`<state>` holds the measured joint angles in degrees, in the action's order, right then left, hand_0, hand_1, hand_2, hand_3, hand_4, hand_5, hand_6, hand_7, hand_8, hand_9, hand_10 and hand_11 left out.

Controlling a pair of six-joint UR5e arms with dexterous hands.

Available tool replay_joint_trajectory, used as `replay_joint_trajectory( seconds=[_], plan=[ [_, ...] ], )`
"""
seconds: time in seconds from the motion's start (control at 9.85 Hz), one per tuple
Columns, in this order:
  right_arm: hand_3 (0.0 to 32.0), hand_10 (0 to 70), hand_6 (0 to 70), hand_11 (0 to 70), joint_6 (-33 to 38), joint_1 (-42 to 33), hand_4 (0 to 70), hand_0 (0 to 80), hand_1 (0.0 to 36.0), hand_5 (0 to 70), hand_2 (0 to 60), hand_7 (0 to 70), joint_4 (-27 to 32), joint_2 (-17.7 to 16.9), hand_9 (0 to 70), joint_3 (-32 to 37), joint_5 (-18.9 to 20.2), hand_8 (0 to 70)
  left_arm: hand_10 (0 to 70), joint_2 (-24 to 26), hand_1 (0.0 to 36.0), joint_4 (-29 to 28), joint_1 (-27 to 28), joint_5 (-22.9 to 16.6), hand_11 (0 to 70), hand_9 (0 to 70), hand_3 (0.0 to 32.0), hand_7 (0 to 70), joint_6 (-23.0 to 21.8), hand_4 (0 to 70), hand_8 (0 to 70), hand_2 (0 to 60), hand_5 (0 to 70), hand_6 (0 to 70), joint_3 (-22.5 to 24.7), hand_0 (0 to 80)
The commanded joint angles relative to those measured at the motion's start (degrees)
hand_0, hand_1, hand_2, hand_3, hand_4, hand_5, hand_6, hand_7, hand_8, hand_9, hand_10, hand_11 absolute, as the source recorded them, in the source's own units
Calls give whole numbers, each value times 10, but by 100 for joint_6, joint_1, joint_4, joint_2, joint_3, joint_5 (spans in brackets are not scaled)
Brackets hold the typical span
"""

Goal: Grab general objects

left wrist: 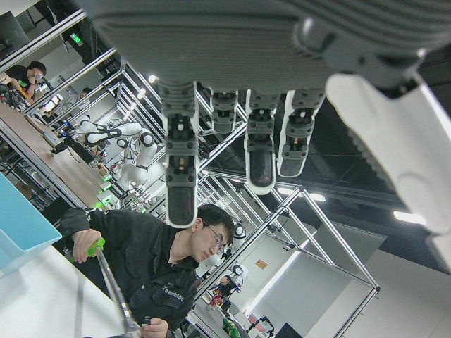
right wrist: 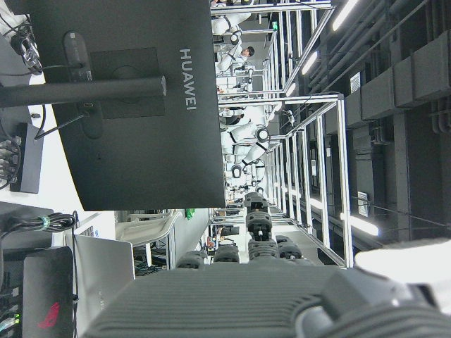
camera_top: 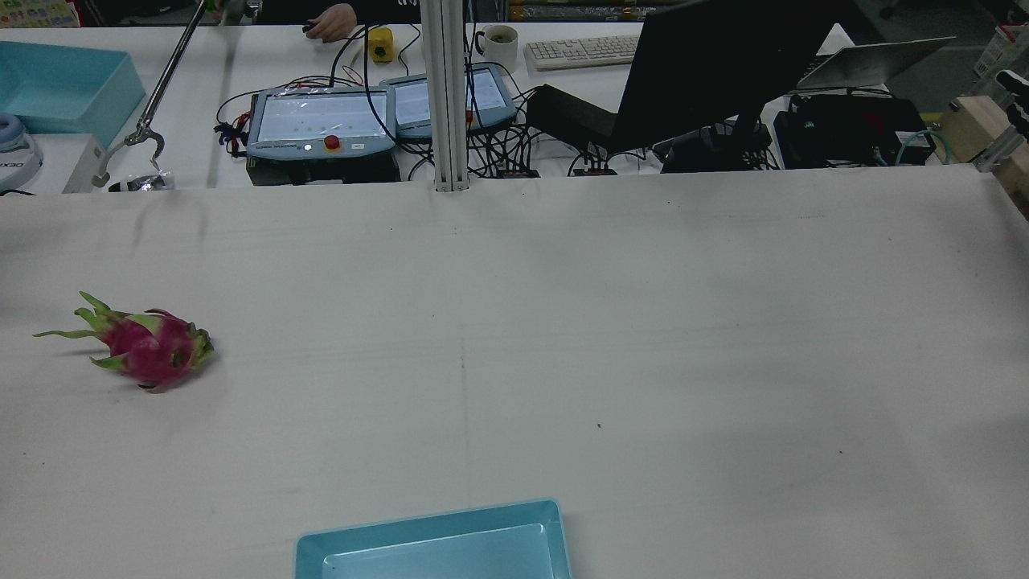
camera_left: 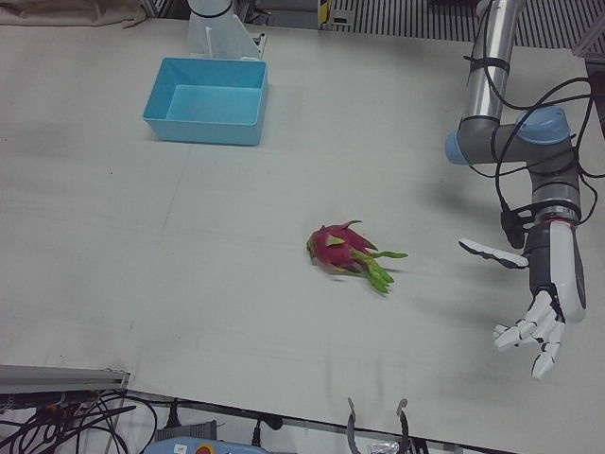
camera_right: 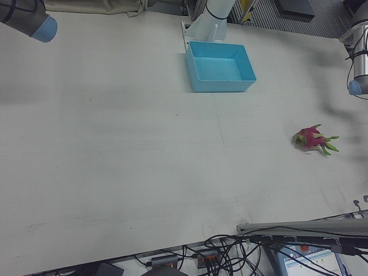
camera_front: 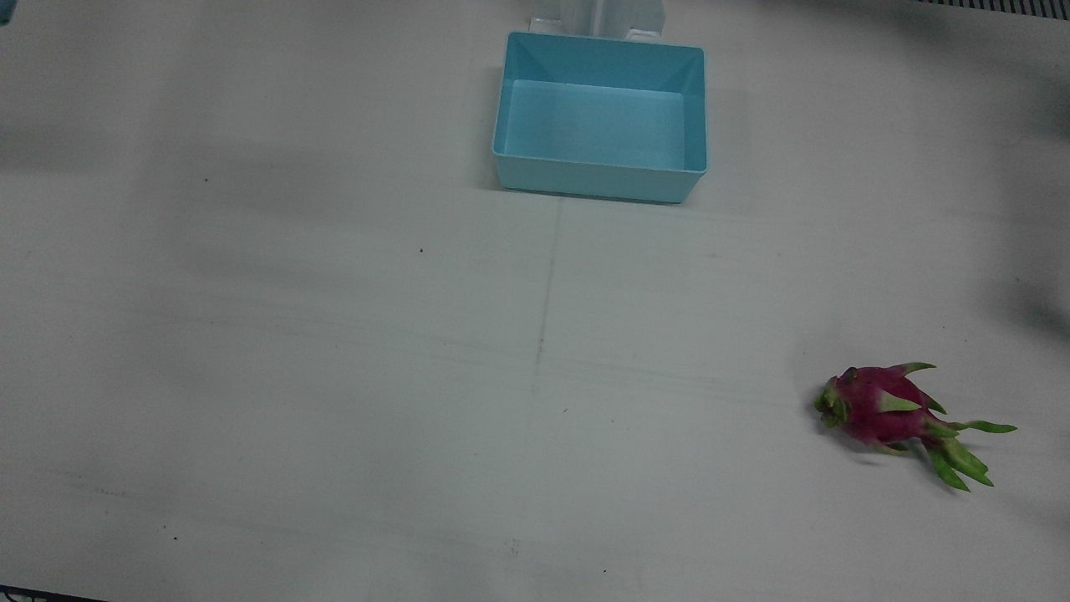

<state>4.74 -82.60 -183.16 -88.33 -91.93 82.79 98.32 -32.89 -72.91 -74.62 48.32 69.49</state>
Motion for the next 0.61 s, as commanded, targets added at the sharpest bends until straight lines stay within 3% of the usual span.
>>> replay_joint_trajectory(
  seconds=[0.0,0.51],
  plan=[
    [0,0,0,0,0,-2,0,0,0,0,0,0,0,0,0,0,0,0,161,3,33,2,5,9,240,156,0,526,2,186,69,0,159,254,-6,459],
    [0,0,0,0,0,-2,0,0,0,0,0,0,0,0,0,0,9,0,143,12,32,-6,13,0,215,158,0,535,160,201,71,0,168,263,73,459]
  ],
)
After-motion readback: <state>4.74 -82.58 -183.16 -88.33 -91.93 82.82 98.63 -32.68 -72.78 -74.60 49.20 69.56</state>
